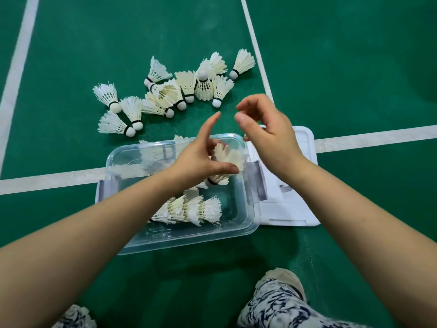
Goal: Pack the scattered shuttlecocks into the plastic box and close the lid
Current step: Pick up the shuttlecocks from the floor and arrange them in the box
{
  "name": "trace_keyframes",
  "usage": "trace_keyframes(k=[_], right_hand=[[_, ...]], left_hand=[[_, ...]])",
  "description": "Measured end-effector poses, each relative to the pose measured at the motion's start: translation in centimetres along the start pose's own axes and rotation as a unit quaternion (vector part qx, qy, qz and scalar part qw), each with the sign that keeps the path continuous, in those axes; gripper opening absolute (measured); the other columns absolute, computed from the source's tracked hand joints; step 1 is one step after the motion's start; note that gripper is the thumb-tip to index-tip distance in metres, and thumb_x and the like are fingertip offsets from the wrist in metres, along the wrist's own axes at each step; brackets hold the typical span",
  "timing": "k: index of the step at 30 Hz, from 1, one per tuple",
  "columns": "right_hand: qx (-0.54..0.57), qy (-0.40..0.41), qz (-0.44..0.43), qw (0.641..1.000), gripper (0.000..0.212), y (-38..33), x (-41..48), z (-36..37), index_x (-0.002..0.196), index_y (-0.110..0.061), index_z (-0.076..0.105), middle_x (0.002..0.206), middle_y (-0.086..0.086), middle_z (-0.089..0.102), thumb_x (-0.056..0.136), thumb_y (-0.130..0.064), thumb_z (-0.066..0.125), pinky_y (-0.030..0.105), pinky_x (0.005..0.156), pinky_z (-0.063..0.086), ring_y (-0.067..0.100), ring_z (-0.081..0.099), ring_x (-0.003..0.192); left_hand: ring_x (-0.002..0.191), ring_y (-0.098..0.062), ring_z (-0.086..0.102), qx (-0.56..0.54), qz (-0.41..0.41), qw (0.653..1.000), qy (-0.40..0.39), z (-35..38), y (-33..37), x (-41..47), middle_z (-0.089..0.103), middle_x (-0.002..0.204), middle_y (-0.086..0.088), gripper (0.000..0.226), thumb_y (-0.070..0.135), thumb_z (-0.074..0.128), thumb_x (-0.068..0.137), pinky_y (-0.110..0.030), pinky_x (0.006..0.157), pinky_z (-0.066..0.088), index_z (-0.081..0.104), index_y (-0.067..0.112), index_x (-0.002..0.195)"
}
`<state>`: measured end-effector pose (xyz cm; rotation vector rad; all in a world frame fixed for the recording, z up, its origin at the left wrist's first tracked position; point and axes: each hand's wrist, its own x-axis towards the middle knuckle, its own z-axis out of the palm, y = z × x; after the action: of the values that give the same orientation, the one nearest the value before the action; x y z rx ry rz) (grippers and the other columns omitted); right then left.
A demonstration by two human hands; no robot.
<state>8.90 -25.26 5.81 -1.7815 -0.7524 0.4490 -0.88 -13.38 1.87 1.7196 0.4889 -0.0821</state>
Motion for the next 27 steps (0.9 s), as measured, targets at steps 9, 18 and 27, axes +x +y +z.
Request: trace_keyframes(k=[9,18,27], right_hand=[[0.039,0.044,0.017,0.998,0.012,0.9,-0.2,-0.3,0.078,-0.034,0.053,0.072,-0.019,0.055,0.073,-0.044,0.048,0.037,0.072,0.049,0.004,0.052,0.073],[0.040,0.049,0.010,0.998,0.013,0.9,-0.1,-0.6,0.077,-0.032,0.054,0.073,-0.014,0.055,0.075,-0.043,0.048,0.040,0.072,0.049,0.018,0.056,0.080],[0.036,0.040,0.011,0.998,0.014,0.9,0.0,-0.2,0.077,-0.031,0.054,0.074,-0.011,0.055,0.075,-0.043,0.048,0.043,0.072,0.049,0.029,0.057,0.085]], left_hand=[[0.090,-0.029,0.054,-0.171,-0.096,0.979,0.056,1.4,-3.0,-1.1,0.044,0.122,-0.014,0.099,0.015,0.086,0.053,-0.047,0.091,0.048,0.032,0.054,0.126],[0.085,-0.005,0.050,-0.094,-0.096,0.982,0.135,3.2,-4.8,-2.4,0.044,0.116,-0.005,0.066,0.014,0.076,0.071,-0.012,0.063,0.046,0.036,0.025,0.122],[0.104,-0.009,0.044,0.154,-0.008,0.987,0.042,4.5,-5.7,-2.7,0.048,0.112,0.002,0.081,0.027,0.085,0.058,-0.018,0.088,0.032,0.040,0.009,0.124]])
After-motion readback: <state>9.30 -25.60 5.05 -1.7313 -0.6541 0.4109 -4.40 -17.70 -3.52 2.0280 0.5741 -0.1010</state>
